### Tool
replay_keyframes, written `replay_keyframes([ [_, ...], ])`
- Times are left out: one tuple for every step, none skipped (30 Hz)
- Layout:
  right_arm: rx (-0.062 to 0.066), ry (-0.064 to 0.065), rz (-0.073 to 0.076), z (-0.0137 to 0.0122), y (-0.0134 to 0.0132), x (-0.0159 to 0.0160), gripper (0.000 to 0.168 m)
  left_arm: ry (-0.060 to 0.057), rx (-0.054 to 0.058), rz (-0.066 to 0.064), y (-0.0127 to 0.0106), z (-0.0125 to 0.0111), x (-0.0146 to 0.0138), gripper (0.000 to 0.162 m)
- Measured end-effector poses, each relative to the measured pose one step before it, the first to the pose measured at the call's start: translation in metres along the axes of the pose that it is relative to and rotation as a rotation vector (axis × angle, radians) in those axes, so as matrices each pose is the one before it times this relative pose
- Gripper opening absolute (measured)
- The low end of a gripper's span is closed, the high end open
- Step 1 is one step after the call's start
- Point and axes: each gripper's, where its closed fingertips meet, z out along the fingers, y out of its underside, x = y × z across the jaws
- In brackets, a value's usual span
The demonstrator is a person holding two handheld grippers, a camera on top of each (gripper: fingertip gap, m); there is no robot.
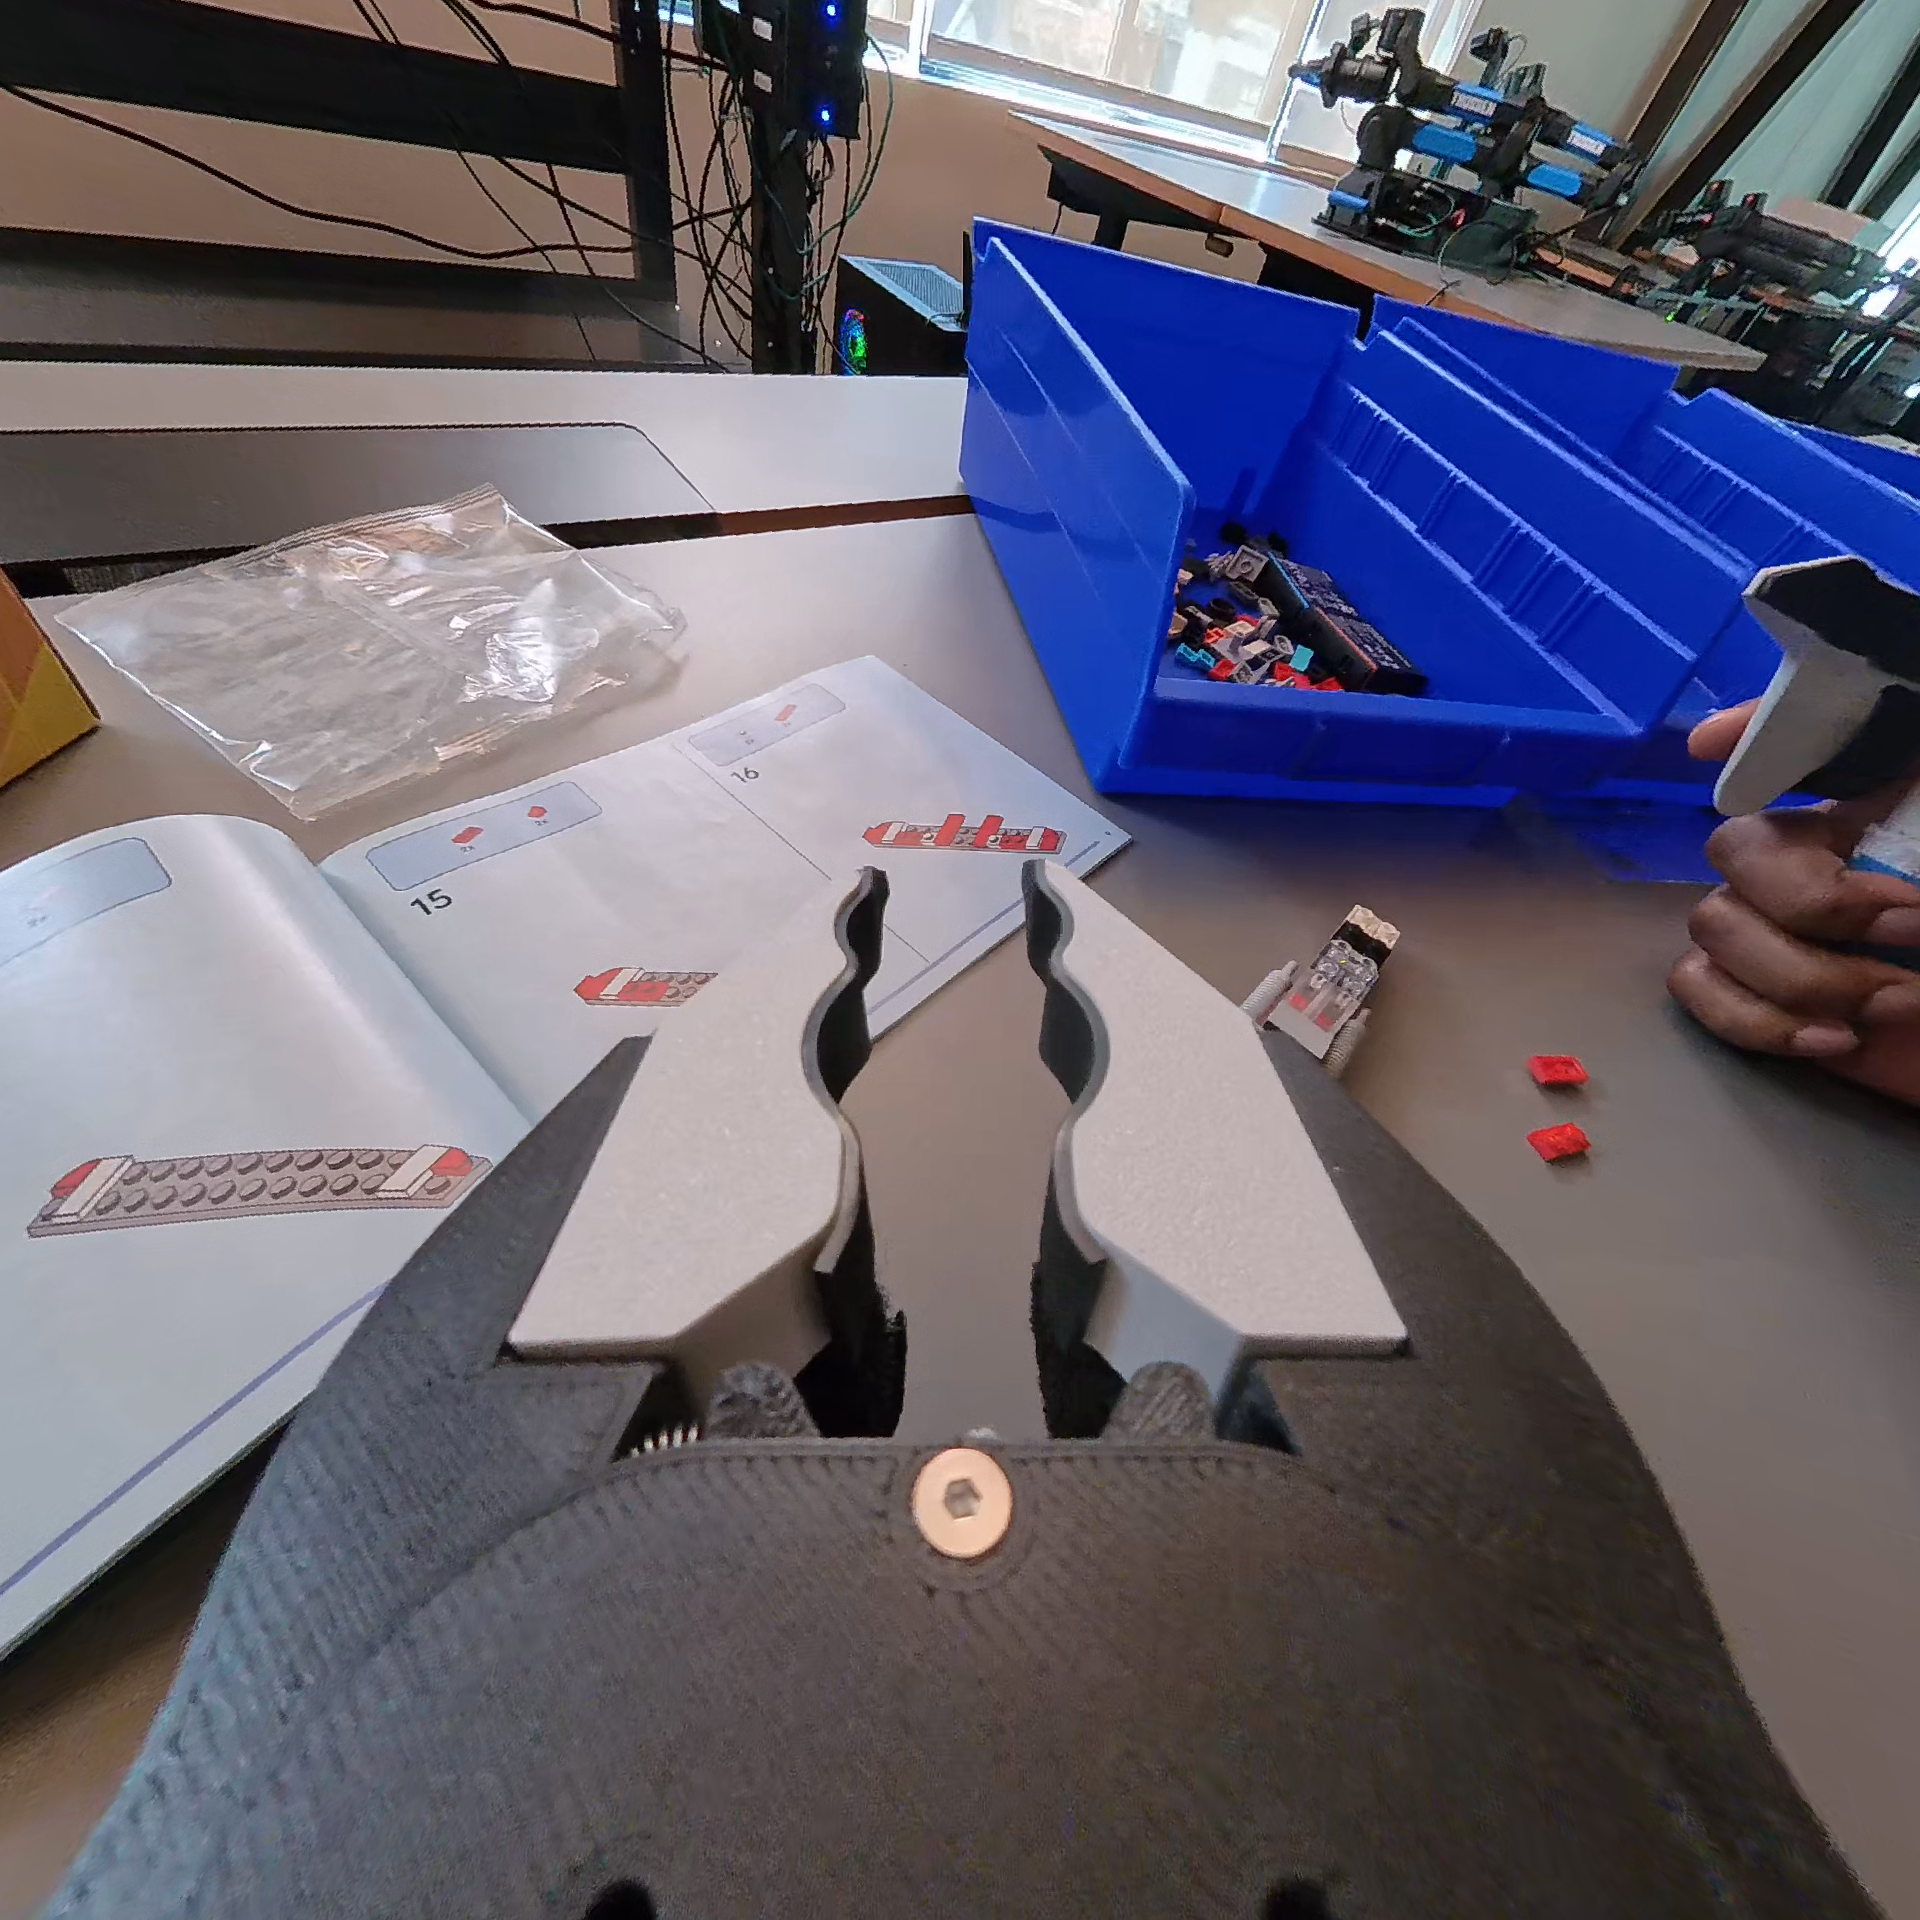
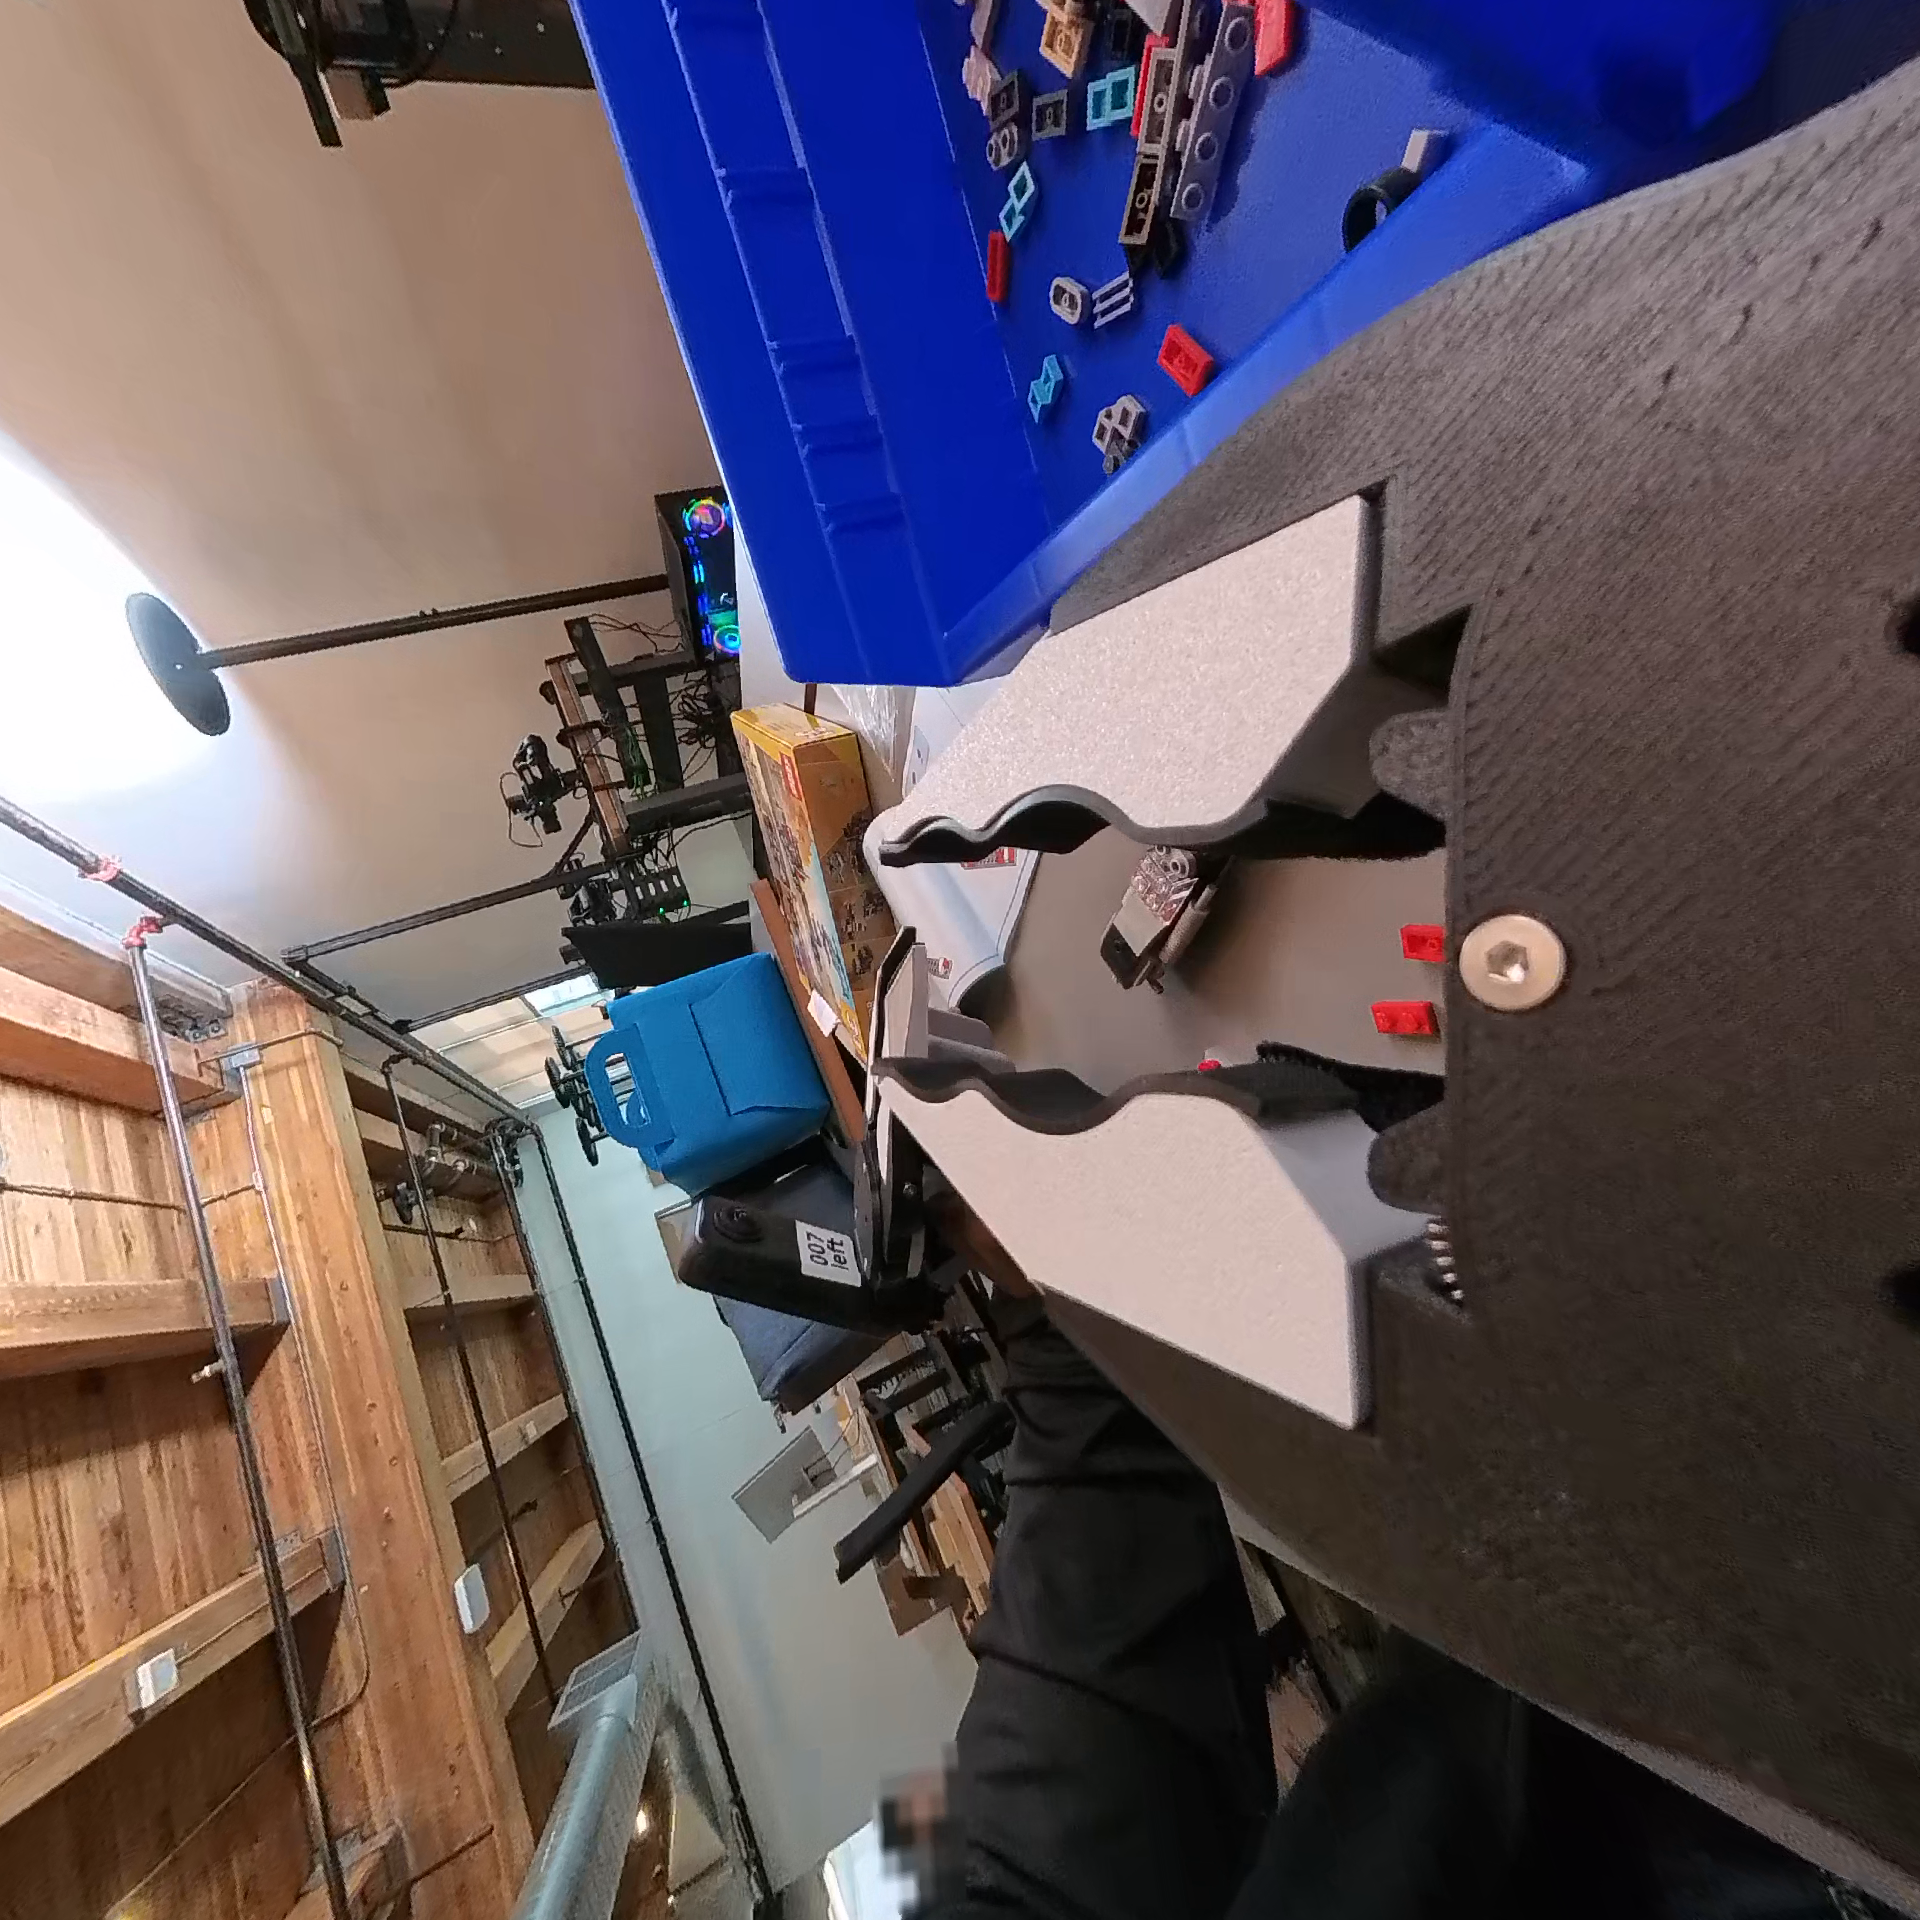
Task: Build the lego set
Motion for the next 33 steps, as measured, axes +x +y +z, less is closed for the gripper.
replay_keyframes([
  [-0.0013, -0.0010, 0.0016, 0.00013, 0.00015, -0.00002, 0.038, -0.0033, 0.0003, -0.0012, -0.00004, -0.00010, -0.00054, 0.028],
  [-0.0024, -0.0022, 0.0011, 0.00022, 0.00037, -0.00023, 0.038, -0.0030, -0.0002, -0.0008, 0.00008, 0.00009, -0.00044, 0.028],
  [-0.0034, -0.0030, 0.0008, 0.00039, 0.00046, -0.00032, 0.038, -0.0034, -0.0004, -0.0008, 0.00002, 0.00004, -0.00048, 0.028],
  [-0.0032, -0.0039, 0.0012, 0.00030, 0.00048, -0.00041, 0.038, -0.0030, -0.0007, -0.0003, 0.00015, 0.00012, -0.00039, 0.028],
  [-0.0022, -0.0028, 0.0017, 0.00019, 0.00028, -0.00023, 0.038, -0.0030, -0.0008, 0.0000, 0.00008, 0.00013, -0.00031, 0.028],
  [-0.0022, -0.0037, 0.0025, 0.00023, 0.00026, -0.00031, 0.038, -0.0030, -0.0008, 0.0004, 0.00020, 0.00009, -0.00031, 0.028],
  [-0.0026, -0.0027, 0.0028, 0.00018, 0.00041, -0.00016, 0.038, -0.0027, -0.0010, 0.0007, 0.00014, 0.00010, -0.00019, 0.028],
  [-0.0016, -0.0006, 0.0023, 0.00009, 0.00011, 0.00019, 0.038, -0.0025, -0.0016, 0.0009, 0.00025, 0.00030, -0.00021, 0.028],
  [-0.0013, -0.0010, 0.0015, 0.00012, 0.00014, -0.00001, 0.037, -0.0020, -0.0020, 0.0013, 0.00032, 0.00026, -0.00004, 0.028],
  [-0.0019, -0.0016, 0.0008, 0.00012, 0.00028, -0.00016, 0.038, -0.0019, -0.0017, 0.0012, 0.00019, 0.00019, -0.00008, 0.028],
  [-0.0018, -0.0006, -0.0006, 0.00016, 0.00026, -0.00017, 0.038, -0.0019, -0.0011, 0.0004, 0.00021, 0.00020, -0.00012, 0.028],
  [-0.0015, -0.0012, -0.0010, 0.00015, 0.00023, -0.00032, 0.038, -0.0020, -0.0006, -0.0006, 0.00014, 0.00007, -0.00031, 0.028],
  [-0.0015, -0.0012, -0.0007, 0.00018, 0.00021, -0.00024, 0.038, -0.0022, -0.0005, -0.0010, 0.00013, 0.00007, -0.00032, 0.028],
  [-0.0018, -0.0015, 0.0003, 0.00011, 0.00020, -0.00024, 0.038, -0.0022, -0.0009, -0.0002, 0.00018, 0.00016, -0.00021, 0.028],
  [-0.0009, -0.0004, 0.0007, 0.00011, 0.00010, 0.00005, 0.038, -0.0022, -0.0015, 0.0011, 0.00017, 0.00020, -0.00011, 0.028],
  [-0.0007, -0.0008, 0.0011, 0.00003, 0.00006, -0.00001, 0.037, -0.0016, -0.0023, 0.0024, 0.00036, 0.00029, 0.00002, 0.028],
  [-0.0010, -0.0006, 0.0014, -0.00001, 0.00019, 0.00003, 0.037, -0.0010, -0.0025, 0.0025, 0.00042, 0.00026, 0.00024, 0.028],
  [-0.0008, -0.0002, 0.0011, 0.00011, 0.00010, 0.00005, 0.037, -0.0010, -0.0016, 0.0014, 0.00018, 0.00025, 0.00012, 0.028],
  [-0.0003, -0.0005, 0.0008, 0.00002, 0.00001, -0.00003, 0.037, -0.0012, -0.0003, 0.0000, 0.00013, 0.00001, -0.00018, 0.028],
  [-0.0006, -0.0001, 0.0008, 0.00004, 0.00004, 0.00011, 0.037, -0.0010, 0.0008, -0.0009, -0.00001, 0.00003, -0.00018, 0.028],
  [-0.0008, -0.0001, 0.0005, 0.00008, 0.00011, 0.00000, 0.037, -0.0009, 0.0009, -0.0010, -0.00012, -0.00005, -0.00021, 0.028],
  [-0.0006, -0.0001, 0.0002, 0.00000, 0.00006, 0.00006, 0.037, -0.0006, 0.0003, -0.0005, 0.00006, 0.00005, -0.00007, 0.028],
  [-0.0006, -0.0001, 0.0001, 0.00005, 0.00012, -0.00006, 0.037, -0.0004, -0.0006, 0.0002, 0.00008, 0.00001, 0.00002, 0.028],
  [-0.0007, -0.0001, 0.0000, 0.00008, 0.00010, 0.00004, 0.037, -0.0003, -0.0013, 0.0006, 0.00023, 0.00018, 0.00010, 0.028],
  [-0.0009, 0.0000, -0.0002, 0.00014, 0.00009, -0.00008, 0.038, -0.0002, -0.0015, 0.0007, 0.00022, 0.00025, 0.00005, 0.028],
  [-0.0008, -0.0001, -0.0004, 0.00004, 0.00014, -0.00001, 0.037, -0.0001, -0.0011, 0.0005, 0.00011, 0.00011, 0.00006, 0.028],
  [-0.0004, 0.0002, -0.0003, 0.00002, 0.00011, -0.00007, 0.037, -0.0001, -0.0005, 0.0001, 0.00016, 0.00005, 0.00004, 0.028],
  [-0.0005, 0.0000, 0.0002, 0.00009, 0.00007, 0.00004, 0.037, -0.0002, 0.0000, -0.0002, 0.00000, 0.00000, -0.00001, 0.028],
  [-0.0006, -0.0001, 0.0004, 0.00008, 0.00010, 0.00002, 0.037, -0.0002, 0.0001, -0.0004, 0.00008, 0.00004, -0.00001, 0.028],
  [-0.0008, -0.0003, 0.0005, 0.00007, 0.00012, -0.00002, 0.037, 0.0000, -0.0004, -0.0007, 0.00003, -0.00001, -0.00009, 0.028],
  [-0.0013, -0.0002, 0.0008, 0.00008, 0.00016, 0.00007, 0.037, 0.0000, -0.0017, -0.0009, 0.00022, 0.00020, -0.00003, 0.028],
  [-0.0015, -0.0003, 0.0011, 0.00019, 0.00020, 0.00009, 0.037, -0.0002, -0.0039, -0.0009, 0.00050, 0.00042, -0.00008, 0.028],
  [-0.0021, -0.0005, 0.0018, 0.00028, 0.00028, 0.00006, 0.037, -0.0003, -0.0067, 0.0005, 0.00086, 0.00076, 0.00005, 0.028],
])
